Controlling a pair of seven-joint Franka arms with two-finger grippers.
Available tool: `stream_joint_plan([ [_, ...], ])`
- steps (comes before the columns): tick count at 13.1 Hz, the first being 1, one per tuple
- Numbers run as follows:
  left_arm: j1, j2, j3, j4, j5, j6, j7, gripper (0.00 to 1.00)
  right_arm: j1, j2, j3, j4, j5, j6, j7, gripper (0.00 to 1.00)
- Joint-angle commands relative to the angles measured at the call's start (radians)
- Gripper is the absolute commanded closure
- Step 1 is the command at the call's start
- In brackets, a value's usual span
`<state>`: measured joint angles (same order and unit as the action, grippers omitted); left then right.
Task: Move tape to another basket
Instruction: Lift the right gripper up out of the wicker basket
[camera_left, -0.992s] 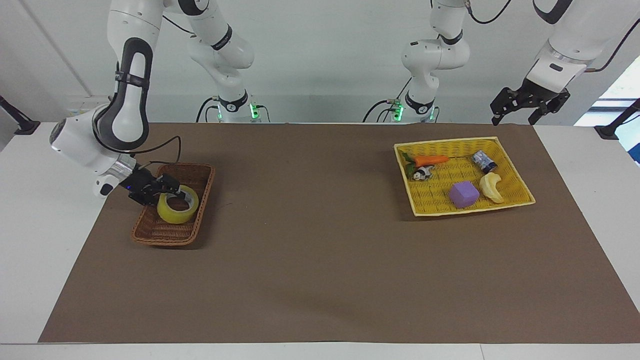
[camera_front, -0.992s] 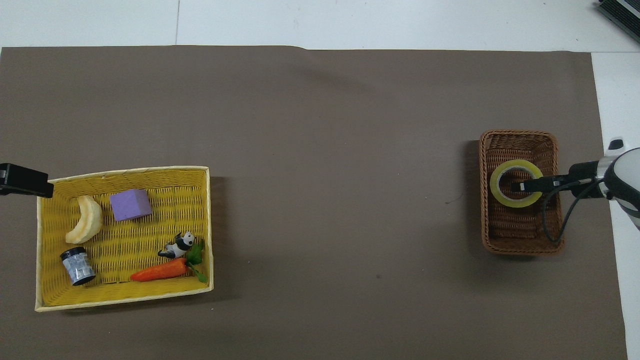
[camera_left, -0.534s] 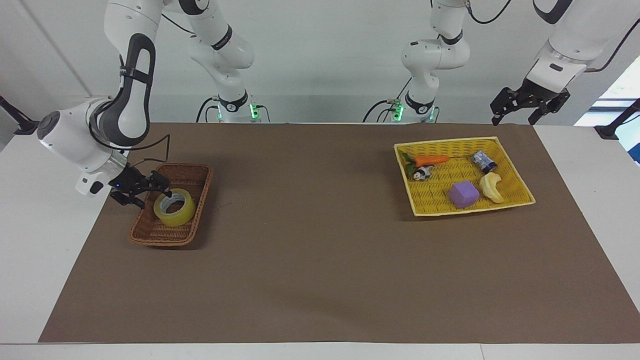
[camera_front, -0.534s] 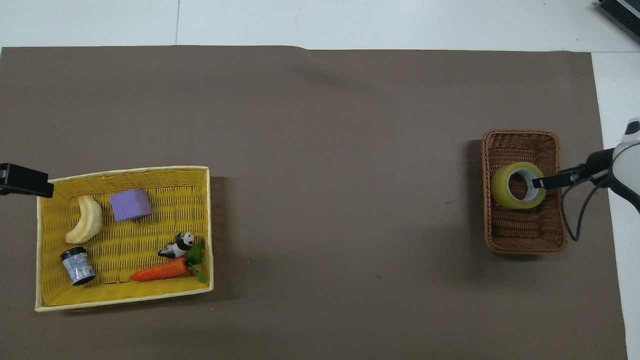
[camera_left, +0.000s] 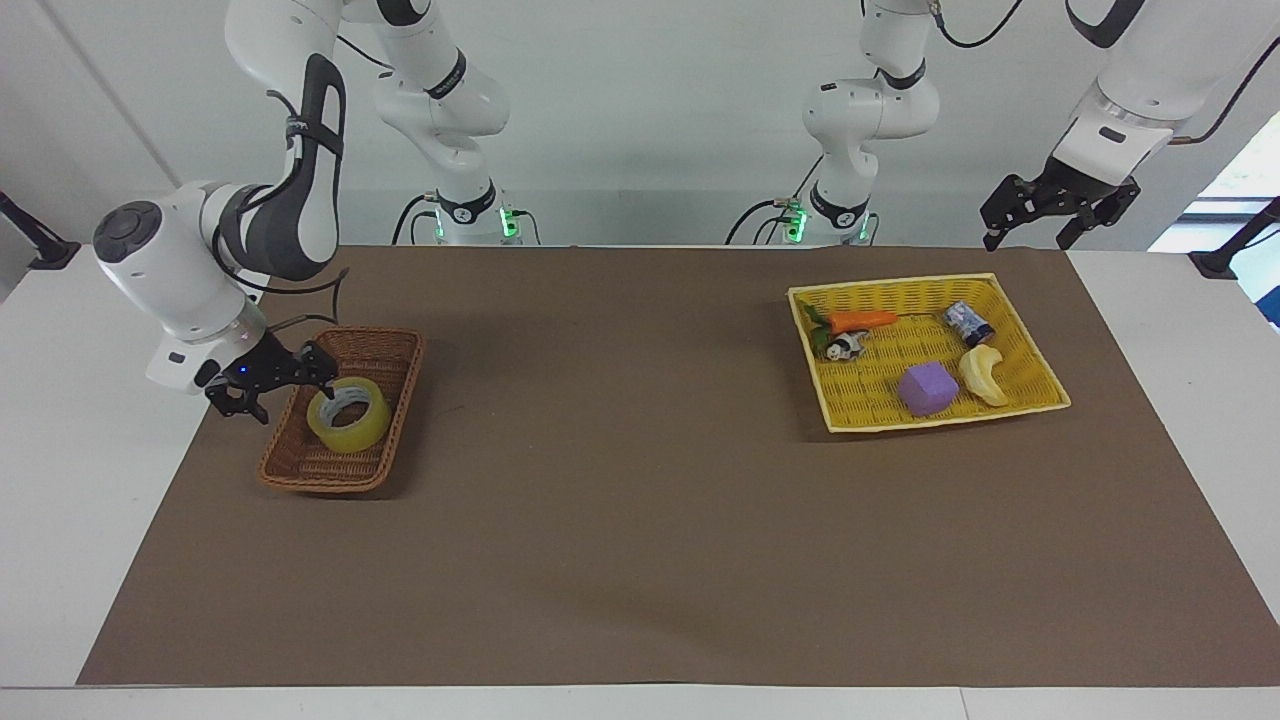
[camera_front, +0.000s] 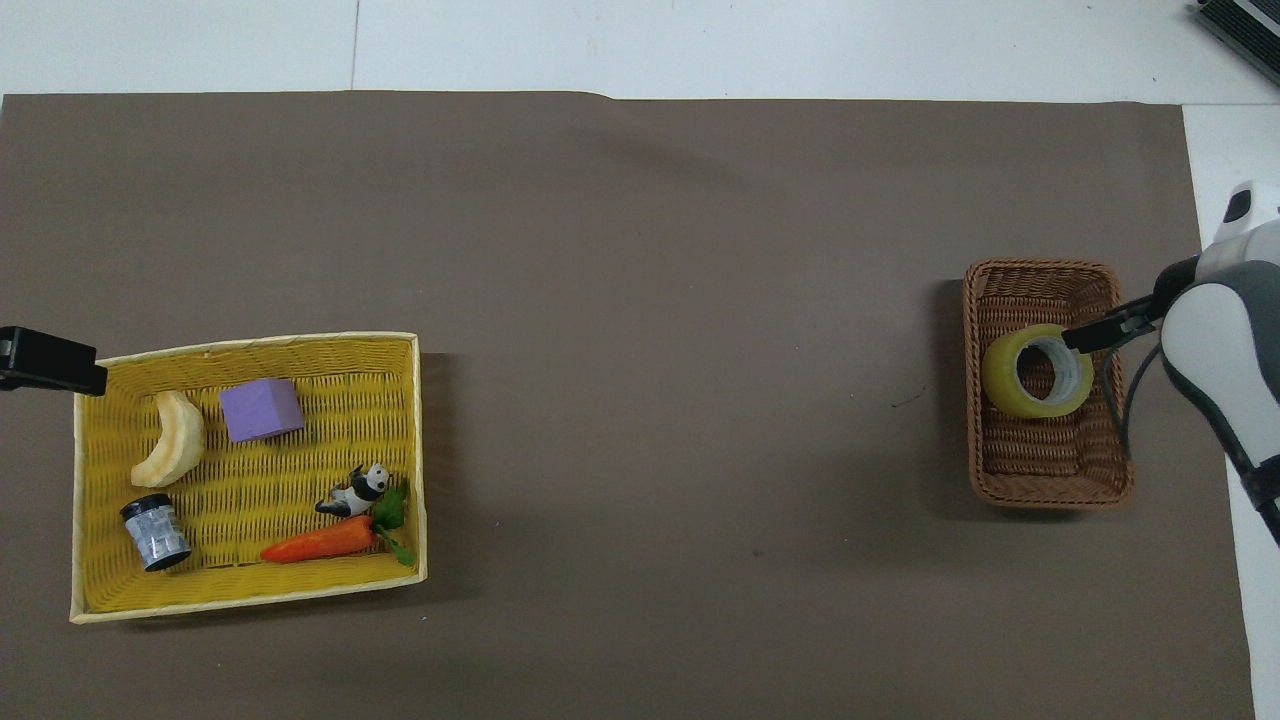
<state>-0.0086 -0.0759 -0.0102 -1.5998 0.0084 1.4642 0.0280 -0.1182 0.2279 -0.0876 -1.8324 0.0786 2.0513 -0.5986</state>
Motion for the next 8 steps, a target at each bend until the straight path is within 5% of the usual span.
stream_joint_plan([
  [1,0.012,0.013,-0.008,0.027,0.01,-0.022,-0.003,0.0,0.046,-0.033,0.003,-0.018,-0.039,-0.038,0.173,0.0],
  [8,0.012,0.013,-0.008,0.027,0.01,-0.022,-0.003,0.0,0.199,-0.12,0.003,-0.022,-0.079,-0.147,0.583,0.0],
])
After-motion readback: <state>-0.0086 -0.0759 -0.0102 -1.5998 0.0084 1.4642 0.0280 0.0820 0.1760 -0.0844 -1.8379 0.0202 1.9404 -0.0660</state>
